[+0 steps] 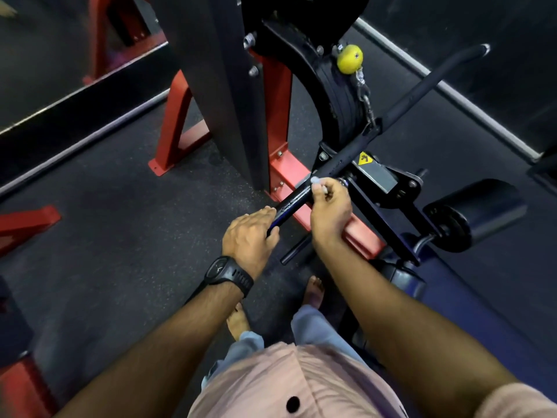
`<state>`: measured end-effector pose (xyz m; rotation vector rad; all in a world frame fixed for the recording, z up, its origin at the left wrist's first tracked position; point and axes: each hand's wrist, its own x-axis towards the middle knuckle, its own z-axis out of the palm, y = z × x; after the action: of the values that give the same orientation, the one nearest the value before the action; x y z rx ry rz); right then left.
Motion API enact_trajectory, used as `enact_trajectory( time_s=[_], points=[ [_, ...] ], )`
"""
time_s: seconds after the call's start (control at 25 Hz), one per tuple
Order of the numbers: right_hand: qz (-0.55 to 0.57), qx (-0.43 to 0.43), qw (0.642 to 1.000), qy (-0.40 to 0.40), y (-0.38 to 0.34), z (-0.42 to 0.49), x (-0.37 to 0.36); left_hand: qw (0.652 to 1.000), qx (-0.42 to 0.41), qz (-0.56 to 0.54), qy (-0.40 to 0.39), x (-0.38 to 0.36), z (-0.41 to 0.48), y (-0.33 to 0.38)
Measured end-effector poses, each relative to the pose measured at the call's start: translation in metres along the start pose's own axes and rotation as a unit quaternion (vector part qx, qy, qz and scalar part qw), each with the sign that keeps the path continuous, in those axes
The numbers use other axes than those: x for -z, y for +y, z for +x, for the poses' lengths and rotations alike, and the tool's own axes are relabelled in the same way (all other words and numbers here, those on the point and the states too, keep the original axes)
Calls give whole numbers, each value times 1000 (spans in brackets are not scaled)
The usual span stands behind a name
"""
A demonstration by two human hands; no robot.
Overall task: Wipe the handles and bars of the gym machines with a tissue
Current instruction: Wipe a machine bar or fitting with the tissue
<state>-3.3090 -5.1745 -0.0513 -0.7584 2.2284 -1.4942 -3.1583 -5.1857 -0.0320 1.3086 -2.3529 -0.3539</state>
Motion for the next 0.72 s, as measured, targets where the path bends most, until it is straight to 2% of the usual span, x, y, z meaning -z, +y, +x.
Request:
enact_trajectory(
  time_s=[0.16,0.24,0.32,0.44,0.56,0.6,0.68,0.72],
  points=[
    [-70,114,987,-92,-4,3,10,1000,-1,-7,0,-4,5,-1],
    [-108,113,984,-81,-5,25,13,1000,-6,-4,2,-5,9,1],
    [-164,139,967,-136,-8,34,18,1000,-16,0,12,-6,10,3],
    [-222,277,893,-277,-10,55,29,999,-32,21,17,-12,8,2],
    [-289,311,850,-311,-33,79,25,999,-43,24,22,-16,5,5],
    [-303,345,817,-349,-39,76,17,998,-46,22,23,-16,5,6],
    [-380,422,693,-444,-46,74,10,998,-51,21,25,-16,4,9],
    [-440,416,651,-457,-50,85,7,998,-50,18,24,-17,4,10]
  ],
)
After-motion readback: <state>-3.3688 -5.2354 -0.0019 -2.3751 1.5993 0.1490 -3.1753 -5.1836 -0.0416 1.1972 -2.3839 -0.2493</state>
